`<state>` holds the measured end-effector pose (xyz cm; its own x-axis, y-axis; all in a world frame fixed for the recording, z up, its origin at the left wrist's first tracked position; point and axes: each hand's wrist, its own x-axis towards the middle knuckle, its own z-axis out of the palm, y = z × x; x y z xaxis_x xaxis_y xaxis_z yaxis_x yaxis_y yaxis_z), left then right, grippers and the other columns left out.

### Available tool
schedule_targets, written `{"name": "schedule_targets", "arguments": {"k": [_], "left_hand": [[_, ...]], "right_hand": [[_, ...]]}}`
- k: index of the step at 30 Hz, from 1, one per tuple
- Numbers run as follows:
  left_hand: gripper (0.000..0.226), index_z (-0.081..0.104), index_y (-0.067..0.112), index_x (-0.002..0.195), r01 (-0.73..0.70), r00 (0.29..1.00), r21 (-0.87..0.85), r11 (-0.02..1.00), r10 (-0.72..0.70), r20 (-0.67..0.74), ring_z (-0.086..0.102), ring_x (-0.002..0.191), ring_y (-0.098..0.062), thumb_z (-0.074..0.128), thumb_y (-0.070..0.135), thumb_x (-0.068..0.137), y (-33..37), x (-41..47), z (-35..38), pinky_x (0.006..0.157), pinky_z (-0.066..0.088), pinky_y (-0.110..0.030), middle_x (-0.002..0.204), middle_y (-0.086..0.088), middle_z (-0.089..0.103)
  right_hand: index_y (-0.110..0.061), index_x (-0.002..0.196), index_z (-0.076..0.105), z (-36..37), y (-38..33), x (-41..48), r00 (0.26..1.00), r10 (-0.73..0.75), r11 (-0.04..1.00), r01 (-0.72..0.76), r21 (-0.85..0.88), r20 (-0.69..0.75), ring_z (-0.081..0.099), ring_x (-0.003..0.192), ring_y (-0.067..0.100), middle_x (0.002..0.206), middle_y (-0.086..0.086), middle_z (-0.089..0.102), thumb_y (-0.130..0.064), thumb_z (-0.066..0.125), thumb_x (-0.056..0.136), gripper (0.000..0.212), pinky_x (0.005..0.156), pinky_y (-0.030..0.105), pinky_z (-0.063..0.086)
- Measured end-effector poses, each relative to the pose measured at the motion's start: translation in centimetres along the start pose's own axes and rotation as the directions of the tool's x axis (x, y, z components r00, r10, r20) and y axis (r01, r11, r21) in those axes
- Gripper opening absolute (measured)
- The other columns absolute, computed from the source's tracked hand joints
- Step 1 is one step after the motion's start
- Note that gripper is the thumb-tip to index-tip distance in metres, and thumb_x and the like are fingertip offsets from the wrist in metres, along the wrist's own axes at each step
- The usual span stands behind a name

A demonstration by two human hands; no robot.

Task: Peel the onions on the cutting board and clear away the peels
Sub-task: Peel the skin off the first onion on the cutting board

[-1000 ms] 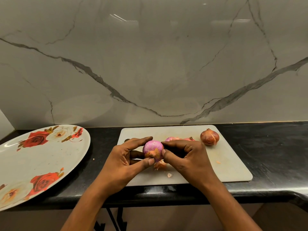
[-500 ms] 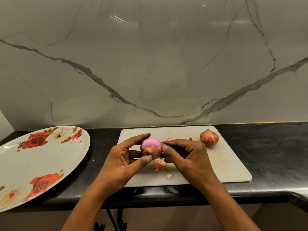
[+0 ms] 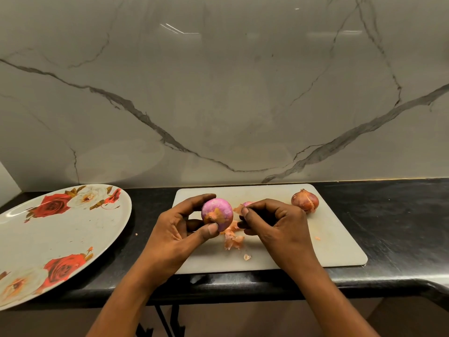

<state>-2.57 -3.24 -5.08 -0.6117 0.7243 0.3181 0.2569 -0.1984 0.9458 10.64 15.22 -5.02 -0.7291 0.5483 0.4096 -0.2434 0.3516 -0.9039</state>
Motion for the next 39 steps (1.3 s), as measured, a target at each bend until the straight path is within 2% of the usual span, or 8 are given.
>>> {"name": "schedule_targets", "arguments": {"k": [4, 8, 14, 18, 21, 25, 35, 39], "left_hand": [[0.051, 0.063, 0.013, 0.141, 0.011, 1.0, -0.082, 0.997, -0.012, -0.009, 0.073, 0.115, -0.037, 0.076, 0.007, 0.092, -0.12, 0.04, -0.32, 0.097, 0.061, -0.046, 0.134, -0.013, 0.068], [0.05, 0.065, 0.015, 0.136, 0.021, 0.999, -0.026, 0.999, -0.022, -0.037, 0.075, 0.11, -0.033, 0.075, 0.012, 0.087, 0.03, 0.04, -0.11, 0.087, 0.064, -0.037, 0.127, -0.009, 0.073], [0.053, 0.067, 0.018, 0.132, 0.046, 0.996, 0.007, 0.999, -0.046, -0.07, 0.075, 0.112, -0.028, 0.082, 0.017, 0.081, 0.1, 0.22, -0.07, 0.095, 0.062, -0.038, 0.126, -0.005, 0.074], [0.054, 0.067, 0.018, 0.129, 0.054, 0.996, 0.059, 0.997, -0.05, -0.078, 0.076, 0.109, -0.029, 0.087, 0.014, 0.079, 0.17, 0.14, 0.07, 0.094, 0.063, -0.041, 0.125, -0.005, 0.073], [0.054, 0.067, 0.015, 0.128, 0.041, 0.998, 0.085, 0.996, -0.036, -0.053, 0.077, 0.103, -0.03, 0.088, 0.01, 0.078, 0.31, 0.02, 0.31, 0.089, 0.064, -0.038, 0.122, -0.006, 0.074], [0.054, 0.067, 0.014, 0.126, 0.042, 0.999, 0.106, 0.993, -0.038, -0.038, 0.078, 0.1, -0.029, 0.089, 0.01, 0.077, 0.38, 0.07, 0.51, 0.087, 0.065, -0.038, 0.119, -0.006, 0.074], [0.054, 0.067, 0.016, 0.128, 0.047, 0.999, 0.1, 0.994, -0.045, -0.025, 0.077, 0.103, -0.03, 0.088, 0.012, 0.078, 0.47, 0.11, 0.31, 0.089, 0.064, -0.037, 0.122, -0.006, 0.073], [0.055, 0.067, 0.015, 0.128, 0.051, 0.998, 0.085, 0.995, -0.048, -0.041, 0.077, 0.104, -0.03, 0.088, 0.013, 0.077, 0.56, 0.16, 0.28, 0.091, 0.063, -0.036, 0.122, -0.005, 0.074]], "right_hand": [[-0.014, 0.096, 0.082, -0.05, 0.02, -0.07, 1.0, 0.01, 1.0, -0.011, -0.021, -0.023, 0.081, 0.077, 0.012, 0.084, -0.005, 0.081, -0.011, 0.078, 0.093, 0.006, 0.07, 0.028, 0.066], [-0.017, 0.098, 0.084, -0.14, 0.27, -0.01, 1.0, -0.03, 0.993, 0.031, -0.112, 0.006, 0.08, 0.079, 0.01, 0.086, -0.011, 0.081, -0.008, 0.082, 0.09, 0.012, 0.077, 0.034, 0.067], [-0.037, 0.11, 0.078, -0.07, 0.37, -0.05, 0.998, -0.044, 0.991, 0.05, -0.121, 0.053, 0.079, 0.091, 0.006, 0.103, -0.014, 0.081, -0.01, 0.077, 0.094, 0.032, 0.082, 0.035, 0.067], [-0.025, 0.118, 0.08, 0.01, 0.3, -0.01, 0.993, -0.05, 0.994, 0.06, -0.094, 0.105, 0.079, 0.094, 0.009, 0.105, -0.01, 0.082, -0.022, 0.079, 0.094, 0.024, 0.084, 0.037, 0.066], [-0.017, 0.123, 0.079, 0.02, 0.04, -0.02, 0.984, -0.08, 0.991, 0.096, -0.091, 0.16, 0.079, 0.097, 0.009, 0.104, -0.008, 0.082, -0.019, 0.081, 0.093, 0.029, 0.086, 0.032, 0.065], [-0.019, 0.122, 0.08, -0.09, -0.22, 0.03, 0.973, -0.126, 0.985, 0.147, -0.095, 0.194, 0.078, 0.098, 0.009, 0.103, -0.01, 0.082, -0.014, 0.08, 0.094, 0.028, 0.087, 0.026, 0.063], [-0.043, 0.112, 0.077, -0.07, -0.38, -0.02, 0.977, -0.134, 0.984, 0.151, -0.095, 0.165, 0.079, 0.089, 0.02, 0.095, -0.007, 0.082, -0.007, 0.075, 0.095, 0.04, 0.08, 0.041, 0.066], [-0.038, 0.108, 0.079, -0.09, -0.15, 0.02, 0.983, -0.119, 0.988, 0.13, -0.077, 0.137, 0.08, 0.087, 0.014, 0.095, -0.011, 0.083, 0.001, 0.071, 0.095, 0.042, 0.08, 0.034, 0.067]]}}
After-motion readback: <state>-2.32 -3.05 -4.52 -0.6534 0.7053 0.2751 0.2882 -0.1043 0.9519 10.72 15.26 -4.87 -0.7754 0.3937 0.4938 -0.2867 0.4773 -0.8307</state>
